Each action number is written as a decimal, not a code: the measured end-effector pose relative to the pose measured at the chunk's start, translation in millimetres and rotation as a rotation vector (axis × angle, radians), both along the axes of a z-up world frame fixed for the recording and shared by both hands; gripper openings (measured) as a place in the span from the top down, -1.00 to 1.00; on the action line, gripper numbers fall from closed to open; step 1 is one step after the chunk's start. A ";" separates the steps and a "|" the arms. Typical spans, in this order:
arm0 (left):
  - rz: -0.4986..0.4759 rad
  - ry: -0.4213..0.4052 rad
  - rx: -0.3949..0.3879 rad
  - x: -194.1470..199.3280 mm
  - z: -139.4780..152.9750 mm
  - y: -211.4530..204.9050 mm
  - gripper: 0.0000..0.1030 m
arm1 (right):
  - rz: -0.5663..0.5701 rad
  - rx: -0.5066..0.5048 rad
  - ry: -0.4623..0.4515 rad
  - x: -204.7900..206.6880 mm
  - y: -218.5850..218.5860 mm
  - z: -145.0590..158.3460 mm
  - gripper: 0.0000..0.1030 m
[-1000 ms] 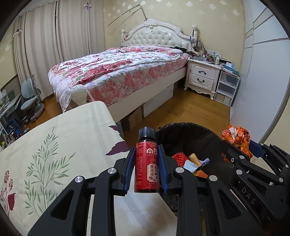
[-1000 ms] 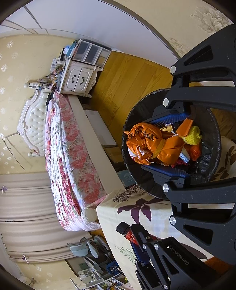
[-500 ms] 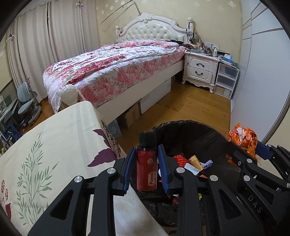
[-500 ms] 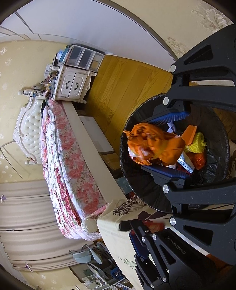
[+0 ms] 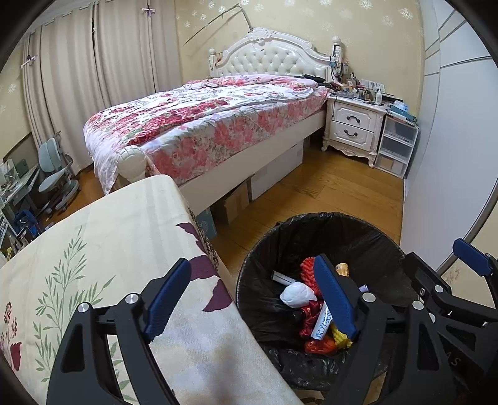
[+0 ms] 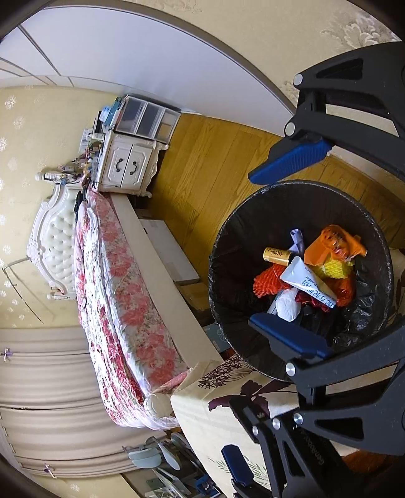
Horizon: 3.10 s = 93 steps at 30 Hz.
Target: Collect trash
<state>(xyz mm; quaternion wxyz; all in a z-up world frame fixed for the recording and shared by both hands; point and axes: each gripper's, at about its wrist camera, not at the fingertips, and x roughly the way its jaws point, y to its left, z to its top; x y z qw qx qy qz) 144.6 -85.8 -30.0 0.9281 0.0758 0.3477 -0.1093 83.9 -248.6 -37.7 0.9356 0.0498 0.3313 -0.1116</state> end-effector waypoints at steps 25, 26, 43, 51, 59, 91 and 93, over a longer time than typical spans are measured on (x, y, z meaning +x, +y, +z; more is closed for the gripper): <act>0.084 -0.069 -0.031 -67.8 22.3 53.8 -0.73 | 0.035 -0.015 -0.035 -54.4 34.5 20.5 -0.90; 0.087 -0.070 -0.032 -71.8 23.1 56.1 -0.73 | 0.039 -0.013 -0.037 -57.8 36.9 21.1 -0.90; 0.139 -0.090 -0.056 -126.2 33.8 96.6 -0.73 | 0.105 -0.040 -0.078 -105.8 68.6 39.3 -0.90; 0.149 -0.098 -0.059 -136.0 33.6 105.0 -0.73 | 0.119 -0.049 -0.092 -119.3 78.0 45.2 -0.90; 0.156 -0.098 -0.061 -138.4 32.7 107.6 -0.73 | 0.120 -0.051 -0.092 -120.0 80.5 44.5 -0.90; 0.156 -0.092 -0.062 -139.8 29.8 109.0 -0.73 | 0.119 -0.052 -0.090 -120.4 80.8 44.6 -0.90; 0.156 -0.092 -0.064 -139.7 30.0 109.0 -0.73 | 0.118 -0.052 -0.090 -120.9 80.8 44.7 -0.90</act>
